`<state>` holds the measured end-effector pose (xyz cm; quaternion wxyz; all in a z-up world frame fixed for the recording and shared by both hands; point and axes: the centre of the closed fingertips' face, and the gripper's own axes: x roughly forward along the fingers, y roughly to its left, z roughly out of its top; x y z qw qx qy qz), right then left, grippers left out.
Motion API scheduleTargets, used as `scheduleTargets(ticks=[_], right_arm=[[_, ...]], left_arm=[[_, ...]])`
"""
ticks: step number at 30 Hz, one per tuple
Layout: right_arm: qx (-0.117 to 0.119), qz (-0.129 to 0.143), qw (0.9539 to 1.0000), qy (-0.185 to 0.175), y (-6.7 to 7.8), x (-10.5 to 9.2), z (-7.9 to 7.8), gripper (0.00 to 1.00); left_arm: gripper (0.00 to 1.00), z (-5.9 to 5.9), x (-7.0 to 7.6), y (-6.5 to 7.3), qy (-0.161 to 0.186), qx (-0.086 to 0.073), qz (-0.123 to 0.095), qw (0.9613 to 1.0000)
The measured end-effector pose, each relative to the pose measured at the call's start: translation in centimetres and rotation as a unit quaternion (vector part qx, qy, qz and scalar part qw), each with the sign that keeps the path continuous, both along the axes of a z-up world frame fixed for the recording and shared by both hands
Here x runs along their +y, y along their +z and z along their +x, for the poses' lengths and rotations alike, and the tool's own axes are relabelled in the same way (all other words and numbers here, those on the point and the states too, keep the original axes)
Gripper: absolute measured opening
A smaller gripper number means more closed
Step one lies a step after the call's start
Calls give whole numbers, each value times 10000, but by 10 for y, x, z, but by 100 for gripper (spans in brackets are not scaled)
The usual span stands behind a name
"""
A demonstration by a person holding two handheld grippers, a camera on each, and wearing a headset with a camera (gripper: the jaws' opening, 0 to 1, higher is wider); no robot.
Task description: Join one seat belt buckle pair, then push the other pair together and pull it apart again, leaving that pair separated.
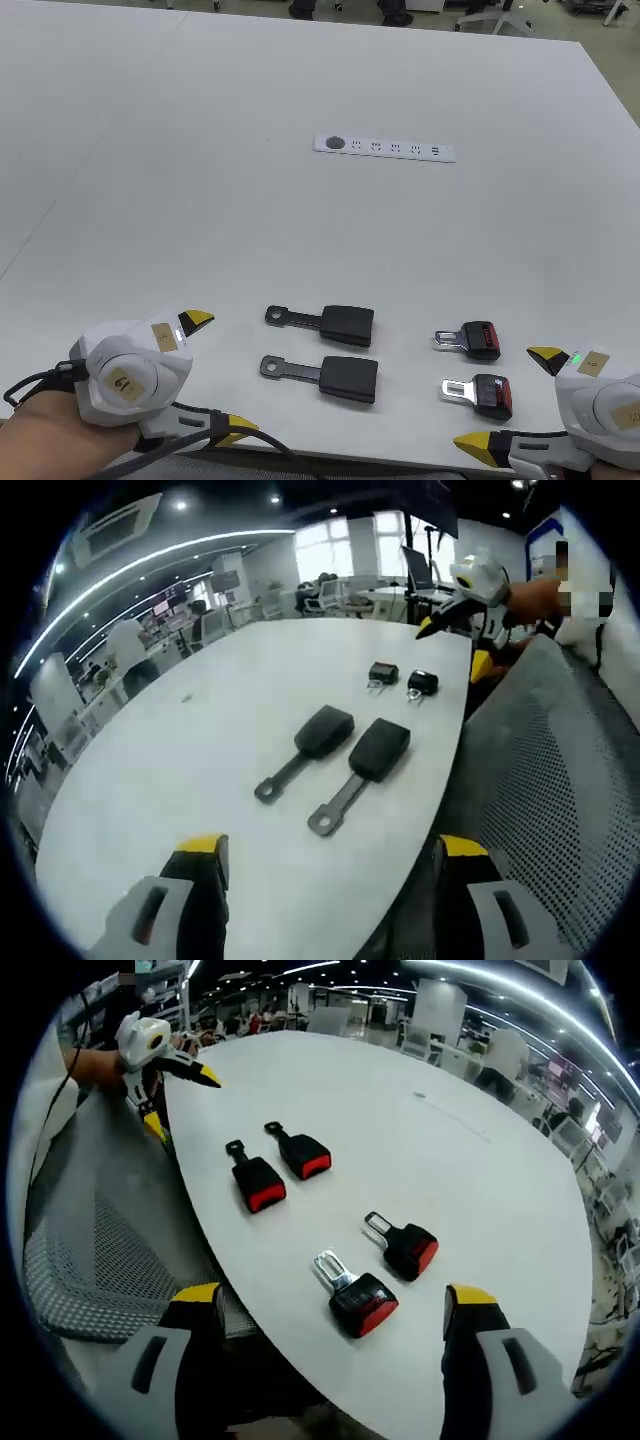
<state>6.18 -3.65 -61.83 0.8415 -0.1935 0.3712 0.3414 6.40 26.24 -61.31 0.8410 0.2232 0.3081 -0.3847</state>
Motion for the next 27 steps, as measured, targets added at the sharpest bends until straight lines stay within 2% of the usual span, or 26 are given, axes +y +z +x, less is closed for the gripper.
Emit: scheduleTargets(ticks=[27], right_arm=[[-61, 10, 9999, -80, -2, -1, 4, 87]], left_arm=[[80, -1, 1, -4, -67, 12, 103, 9999]])
